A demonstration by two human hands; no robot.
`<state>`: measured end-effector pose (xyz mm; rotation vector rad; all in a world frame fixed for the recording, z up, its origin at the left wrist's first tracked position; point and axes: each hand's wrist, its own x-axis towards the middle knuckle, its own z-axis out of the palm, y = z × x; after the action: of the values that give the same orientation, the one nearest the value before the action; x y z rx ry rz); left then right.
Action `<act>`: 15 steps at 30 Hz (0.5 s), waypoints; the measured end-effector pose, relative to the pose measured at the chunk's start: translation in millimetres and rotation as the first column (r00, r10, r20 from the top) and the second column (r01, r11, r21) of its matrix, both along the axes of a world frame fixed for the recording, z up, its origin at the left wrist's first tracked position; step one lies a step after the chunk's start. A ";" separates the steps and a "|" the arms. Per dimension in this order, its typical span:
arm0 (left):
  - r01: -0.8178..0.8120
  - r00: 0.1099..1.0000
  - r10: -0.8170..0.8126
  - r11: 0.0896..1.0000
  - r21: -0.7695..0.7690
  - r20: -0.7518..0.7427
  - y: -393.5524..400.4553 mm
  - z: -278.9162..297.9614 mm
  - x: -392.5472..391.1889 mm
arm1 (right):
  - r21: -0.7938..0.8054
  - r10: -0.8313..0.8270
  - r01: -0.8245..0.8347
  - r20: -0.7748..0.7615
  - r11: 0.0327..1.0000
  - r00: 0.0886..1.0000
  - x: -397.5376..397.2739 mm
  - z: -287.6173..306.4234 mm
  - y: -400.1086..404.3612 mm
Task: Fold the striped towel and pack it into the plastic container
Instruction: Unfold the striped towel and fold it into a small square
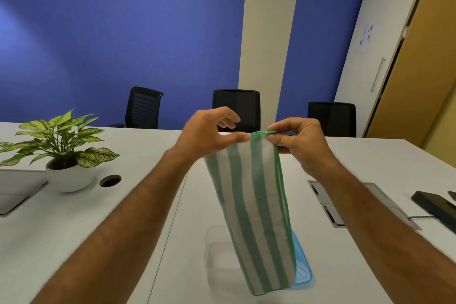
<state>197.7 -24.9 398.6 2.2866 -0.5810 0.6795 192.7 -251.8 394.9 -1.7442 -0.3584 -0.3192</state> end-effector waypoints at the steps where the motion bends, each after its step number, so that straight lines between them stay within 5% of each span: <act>1: 0.014 1.000 -0.013 0.998 0.056 -0.012 -9.7 2.6 -3.3 | -0.002 -0.001 0.001 0.006 1.000 1.000 0.0 -1.9 2.7; 6: 0.131 0.979 -0.111 0.985 0.114 -0.171 -42.7 4.9 -4.1 | -0.011 -0.006 0.006 0.032 1.000 0.999 -1.9 -9.5 6.3; 15: 0.058 0.995 -0.058 0.998 -0.007 -0.077 -48.6 5.3 1.2 | 0.186 0.045 -0.045 0.002 0.981 0.999 -1.9 -28.9 -2.0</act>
<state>198.9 -73.6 403.9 2.2712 -0.6062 0.5617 190.8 -253.8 366.0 -1.5507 -0.3543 -0.3082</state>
